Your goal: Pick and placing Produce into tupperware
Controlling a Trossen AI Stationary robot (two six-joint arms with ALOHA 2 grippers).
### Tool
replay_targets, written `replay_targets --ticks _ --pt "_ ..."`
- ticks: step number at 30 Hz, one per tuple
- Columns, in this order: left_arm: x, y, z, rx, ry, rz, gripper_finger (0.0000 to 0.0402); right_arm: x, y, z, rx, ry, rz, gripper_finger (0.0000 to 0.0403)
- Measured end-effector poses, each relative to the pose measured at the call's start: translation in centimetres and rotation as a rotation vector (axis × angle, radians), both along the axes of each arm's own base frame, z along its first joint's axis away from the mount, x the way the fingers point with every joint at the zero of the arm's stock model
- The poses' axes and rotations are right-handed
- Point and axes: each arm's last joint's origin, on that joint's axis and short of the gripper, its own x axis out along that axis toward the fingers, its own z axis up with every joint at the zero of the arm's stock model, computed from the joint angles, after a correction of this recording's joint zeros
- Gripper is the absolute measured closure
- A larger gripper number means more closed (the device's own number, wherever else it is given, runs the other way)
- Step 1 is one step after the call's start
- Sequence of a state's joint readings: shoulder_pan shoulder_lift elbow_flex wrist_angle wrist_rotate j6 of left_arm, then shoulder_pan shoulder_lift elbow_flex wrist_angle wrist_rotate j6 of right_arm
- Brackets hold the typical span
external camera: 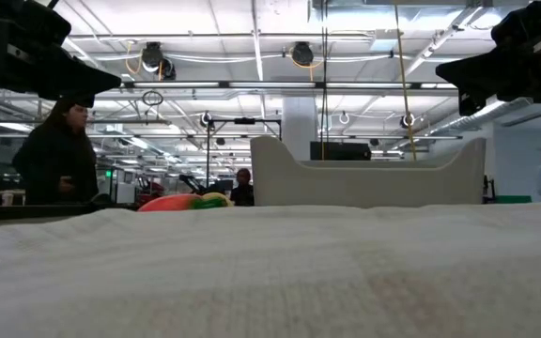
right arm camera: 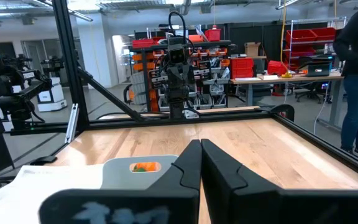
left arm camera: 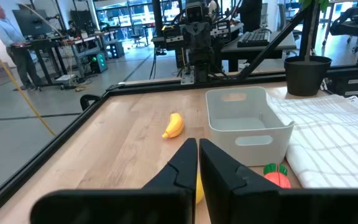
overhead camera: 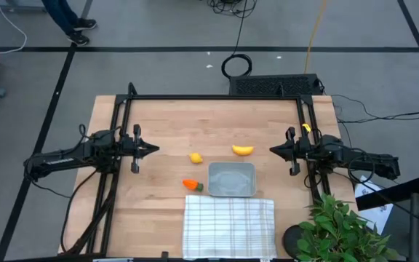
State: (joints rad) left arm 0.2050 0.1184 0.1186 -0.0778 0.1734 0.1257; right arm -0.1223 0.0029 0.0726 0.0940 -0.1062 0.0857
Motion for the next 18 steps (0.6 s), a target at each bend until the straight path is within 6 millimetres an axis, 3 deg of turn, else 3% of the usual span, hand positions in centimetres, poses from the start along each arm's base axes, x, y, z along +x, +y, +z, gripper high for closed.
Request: replay_targets --ticks 18 --pt "0.01 0.00 0.22 -0.054 -0.024 0.003 0.0380 0.00 0.00 0.00 0.000 0.000 -0.001 0.0403"
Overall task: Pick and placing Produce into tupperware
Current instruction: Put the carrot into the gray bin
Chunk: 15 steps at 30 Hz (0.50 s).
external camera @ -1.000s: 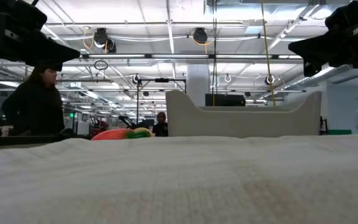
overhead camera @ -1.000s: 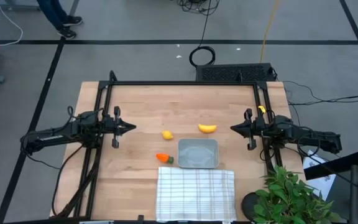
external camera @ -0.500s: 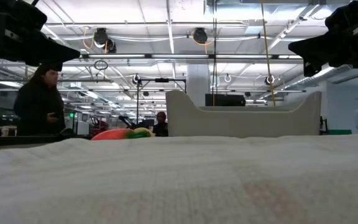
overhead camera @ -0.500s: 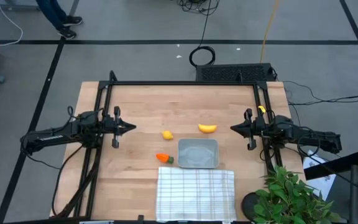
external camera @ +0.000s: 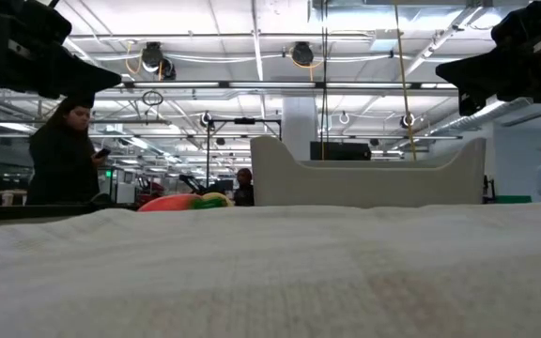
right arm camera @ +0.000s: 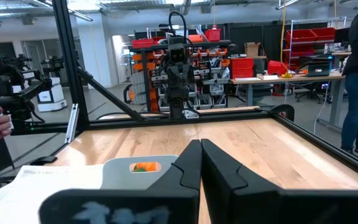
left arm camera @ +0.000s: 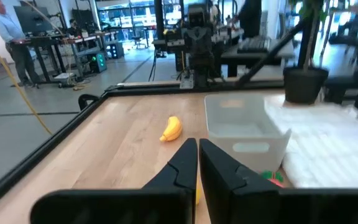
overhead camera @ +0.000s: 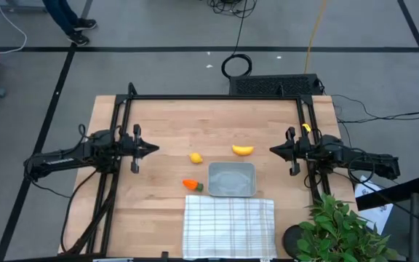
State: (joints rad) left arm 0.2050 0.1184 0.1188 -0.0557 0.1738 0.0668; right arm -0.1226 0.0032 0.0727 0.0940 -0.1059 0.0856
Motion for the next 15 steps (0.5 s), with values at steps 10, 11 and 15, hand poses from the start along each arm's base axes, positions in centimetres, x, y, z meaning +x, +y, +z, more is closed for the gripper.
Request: replay_targets --ticks 10,11,15 --pt "0.01 0.00 0.37 -0.113 -0.041 0.004 0.0380 -0.01 0.01 0.08 0.016 -0.008 0.002 0.0403" --pt "0.01 0.00 0.37 -0.109 -0.041 0.004 0.0380 -0.01 0.01 0.08 0.023 -0.008 0.003 0.0403" --pt "0.01 0.00 0.37 -0.061 -0.041 0.002 0.0380 -0.01 0.01 0.07 0.022 -0.008 0.003 0.0403"
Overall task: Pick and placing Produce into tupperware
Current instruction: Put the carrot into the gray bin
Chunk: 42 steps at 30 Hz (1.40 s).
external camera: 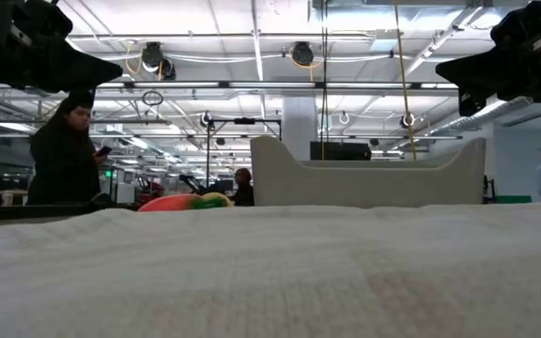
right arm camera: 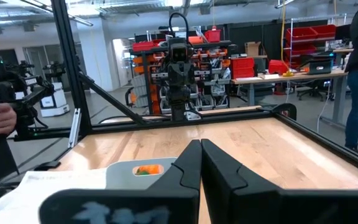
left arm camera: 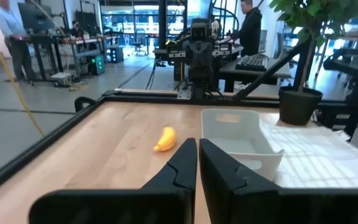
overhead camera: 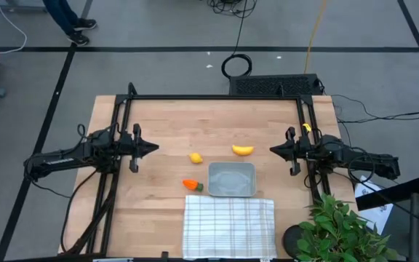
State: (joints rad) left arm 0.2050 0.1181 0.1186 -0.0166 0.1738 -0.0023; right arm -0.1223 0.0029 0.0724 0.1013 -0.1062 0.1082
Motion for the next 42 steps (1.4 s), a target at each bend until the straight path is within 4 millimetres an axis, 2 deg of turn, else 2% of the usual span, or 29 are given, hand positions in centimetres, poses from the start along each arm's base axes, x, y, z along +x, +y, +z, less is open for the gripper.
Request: replay_targets --ticks 25,42 --pt "0.1 0.2 0.2 -0.033 -0.015 0.046 0.0380 0.0 0.0 0.0 -0.136 0.003 -0.014 0.0403" --pt "2.8 0.7 0.8 -0.039 -0.070 0.040 0.0381 0.0 0.0 0.0 -0.147 0.003 -0.015 0.0403"
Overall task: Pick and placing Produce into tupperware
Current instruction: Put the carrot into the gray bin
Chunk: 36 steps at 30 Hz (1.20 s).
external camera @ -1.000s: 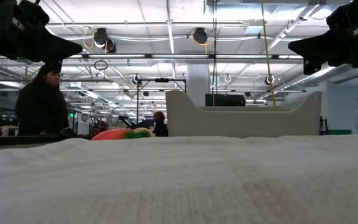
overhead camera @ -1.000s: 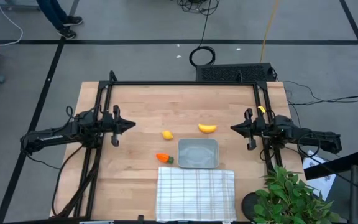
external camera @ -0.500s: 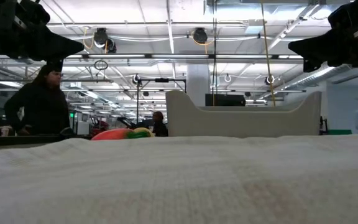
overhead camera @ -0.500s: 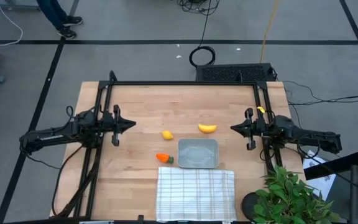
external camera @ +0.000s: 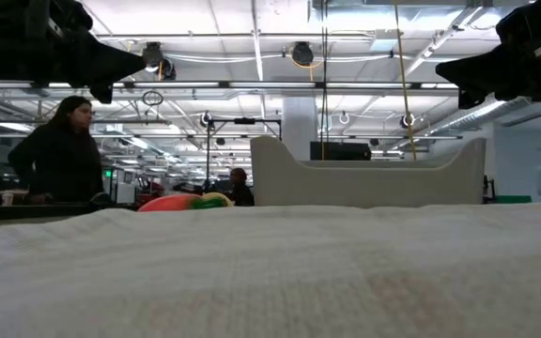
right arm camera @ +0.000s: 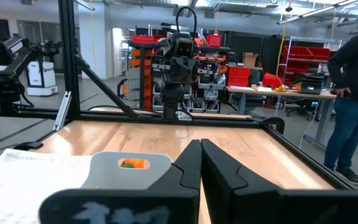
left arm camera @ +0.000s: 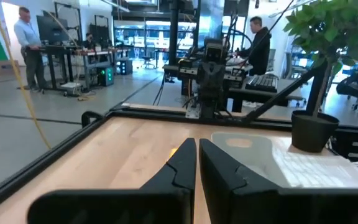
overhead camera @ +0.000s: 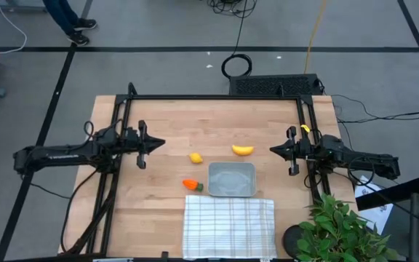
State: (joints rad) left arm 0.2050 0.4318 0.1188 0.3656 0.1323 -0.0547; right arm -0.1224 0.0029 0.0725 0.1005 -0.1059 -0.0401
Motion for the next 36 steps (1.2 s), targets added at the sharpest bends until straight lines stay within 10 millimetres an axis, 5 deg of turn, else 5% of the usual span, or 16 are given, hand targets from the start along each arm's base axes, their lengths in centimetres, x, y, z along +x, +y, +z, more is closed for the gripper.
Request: replay_targets --ticks 6,21,36 --pt "0.9 -0.1 0.2 -0.014 -0.007 -0.066 0.0381 0.0 0.0 0.0 0.001 0.000 0.000 0.0403" --pt "4.4 -1.0 5.5 0.054 0.111 -0.170 0.0380 0.0 0.0 0.0 0.000 0.000 -0.004 0.0403" --pt "6.9 -1.7 7.8 0.110 0.136 -0.206 0.0381 0.0 0.0 0.0 0.001 -0.001 -0.005 0.0403"
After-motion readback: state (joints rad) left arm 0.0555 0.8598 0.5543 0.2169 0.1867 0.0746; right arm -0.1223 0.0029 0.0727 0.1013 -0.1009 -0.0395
